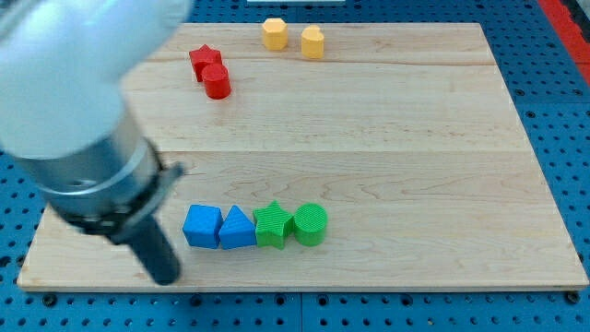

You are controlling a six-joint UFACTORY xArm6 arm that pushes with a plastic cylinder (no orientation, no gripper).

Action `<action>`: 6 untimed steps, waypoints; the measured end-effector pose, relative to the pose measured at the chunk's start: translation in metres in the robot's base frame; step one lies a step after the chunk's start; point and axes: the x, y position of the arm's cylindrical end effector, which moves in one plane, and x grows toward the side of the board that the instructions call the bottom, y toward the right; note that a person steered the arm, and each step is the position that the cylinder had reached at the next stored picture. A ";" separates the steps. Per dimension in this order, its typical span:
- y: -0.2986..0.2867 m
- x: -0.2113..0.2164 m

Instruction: Separate blue blocks and green blocks

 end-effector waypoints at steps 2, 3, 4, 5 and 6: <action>0.075 -0.014; 0.045 -0.018; 0.027 -0.041; 0.036 -0.048; 0.087 -0.048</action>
